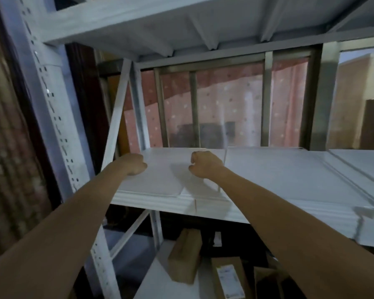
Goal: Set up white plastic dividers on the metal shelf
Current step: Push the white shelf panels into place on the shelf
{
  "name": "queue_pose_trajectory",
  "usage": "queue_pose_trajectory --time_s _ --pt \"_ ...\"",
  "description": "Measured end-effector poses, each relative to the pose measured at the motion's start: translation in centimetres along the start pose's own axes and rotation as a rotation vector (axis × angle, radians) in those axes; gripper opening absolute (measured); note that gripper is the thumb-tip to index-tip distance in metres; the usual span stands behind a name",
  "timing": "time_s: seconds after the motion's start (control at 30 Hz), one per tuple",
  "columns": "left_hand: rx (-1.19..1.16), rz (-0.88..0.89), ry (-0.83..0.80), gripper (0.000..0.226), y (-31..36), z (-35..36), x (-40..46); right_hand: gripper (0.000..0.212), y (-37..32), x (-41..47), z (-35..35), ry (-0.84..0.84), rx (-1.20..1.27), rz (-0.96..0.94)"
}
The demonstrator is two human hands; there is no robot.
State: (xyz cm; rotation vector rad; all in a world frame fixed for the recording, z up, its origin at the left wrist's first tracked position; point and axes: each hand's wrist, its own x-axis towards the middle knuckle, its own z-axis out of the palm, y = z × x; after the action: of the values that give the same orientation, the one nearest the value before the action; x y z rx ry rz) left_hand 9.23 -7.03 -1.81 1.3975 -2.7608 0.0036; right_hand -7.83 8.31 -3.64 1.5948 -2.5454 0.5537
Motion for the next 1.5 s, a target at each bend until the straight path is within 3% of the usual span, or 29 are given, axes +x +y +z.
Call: queue_pose_trajectory --time_s 0.17,0.33,0.47,0.73,0.83,1.0,1.13,1.23,1.4,1.5 --pt "-0.029 -0.065 0.061 0.046 -4.8 0.3 1.1 0.027 -2.2 1.4 1.0 -0.013 -0.029 0.08" --pt "-0.087 -0.143 -0.006 0.054 -6.5 1.6 2.1 0.0 -3.0 1.3 1.4 0.034 -0.086 0.188" --pt "-0.063 -0.171 0.021 0.048 -6.7 2.5 2.6 0.021 -3.1 1.4 1.1 0.003 -0.006 0.221" --pt "-0.086 -0.204 0.034 0.046 -7.8 3.2 3.5 0.024 -3.2 1.5 0.4 -0.037 0.138 0.271" --pt "-0.072 -0.203 0.045 0.045 -8.0 3.3 3.6 0.014 -3.7 1.9 0.3 -0.029 0.33 0.334" --pt "-0.151 -0.22 0.133 0.042 -8.1 3.6 3.6 0.033 -3.3 2.7 -0.3 -0.038 0.789 0.506" --pt "-0.239 -0.271 0.212 0.04 -8.7 3.7 3.9 0.009 -2.3 2.4 -0.9 -0.042 1.024 0.686" --pt "-0.245 -0.265 0.229 0.038 -8.7 3.9 3.8 0.01 -2.8 2.6 0.2 0.01 1.072 0.624" --pt "-0.224 -0.265 0.227 0.037 -8.2 4.1 2.9 0.03 -5.5 3.2 1.7 0.051 1.093 0.474" --pt "-0.246 -0.252 0.195 0.036 -8.2 3.7 2.5 0.027 -4.9 3.5 1.7 0.081 1.049 0.435"
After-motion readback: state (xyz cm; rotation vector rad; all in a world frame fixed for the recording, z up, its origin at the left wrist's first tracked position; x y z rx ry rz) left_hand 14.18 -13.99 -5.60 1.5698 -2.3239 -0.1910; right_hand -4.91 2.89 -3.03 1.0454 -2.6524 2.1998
